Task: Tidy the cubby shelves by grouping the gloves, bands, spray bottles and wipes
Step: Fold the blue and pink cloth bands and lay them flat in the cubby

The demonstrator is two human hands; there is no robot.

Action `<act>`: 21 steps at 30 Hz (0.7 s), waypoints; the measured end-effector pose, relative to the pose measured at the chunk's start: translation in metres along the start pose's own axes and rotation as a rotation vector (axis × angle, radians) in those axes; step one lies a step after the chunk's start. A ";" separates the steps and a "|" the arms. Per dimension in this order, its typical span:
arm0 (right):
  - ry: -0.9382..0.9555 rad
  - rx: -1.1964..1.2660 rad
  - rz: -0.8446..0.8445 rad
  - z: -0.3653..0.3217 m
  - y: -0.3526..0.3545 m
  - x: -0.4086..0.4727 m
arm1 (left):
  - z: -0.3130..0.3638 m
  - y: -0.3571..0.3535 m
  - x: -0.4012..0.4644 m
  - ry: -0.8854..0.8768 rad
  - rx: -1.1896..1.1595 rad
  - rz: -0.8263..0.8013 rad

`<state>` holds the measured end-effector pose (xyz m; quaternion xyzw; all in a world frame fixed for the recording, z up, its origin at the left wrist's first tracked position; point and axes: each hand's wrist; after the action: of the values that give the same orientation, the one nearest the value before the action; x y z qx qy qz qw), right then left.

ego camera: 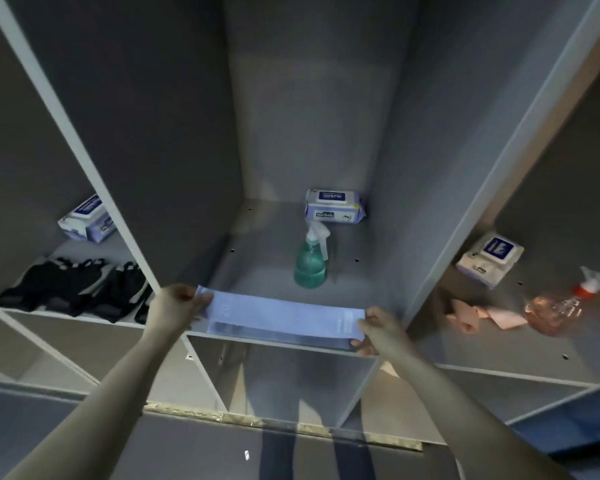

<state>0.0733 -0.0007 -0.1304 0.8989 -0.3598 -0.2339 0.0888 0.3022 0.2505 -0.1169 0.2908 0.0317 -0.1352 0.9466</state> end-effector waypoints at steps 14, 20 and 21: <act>-0.086 -0.461 0.246 0.046 -0.060 0.055 | -0.065 -0.060 0.057 0.294 0.128 -0.141; -0.095 -0.447 0.283 0.049 -0.063 0.055 | -0.067 -0.065 0.066 0.295 0.222 -0.166; -0.097 -0.439 0.286 0.048 -0.064 0.055 | -0.066 -0.065 0.067 0.283 0.242 -0.161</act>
<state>0.1237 0.0086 -0.2133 0.7859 -0.4277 -0.3341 0.2963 0.3498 0.2201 -0.2166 0.4152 0.1712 -0.1708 0.8770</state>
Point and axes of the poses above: each hand's wrist, its own x-axis towards the middle knuckle, its own y-axis out of the back of the hand, z = x × y, and after that the axes turned 2 degrees about y, right-handed
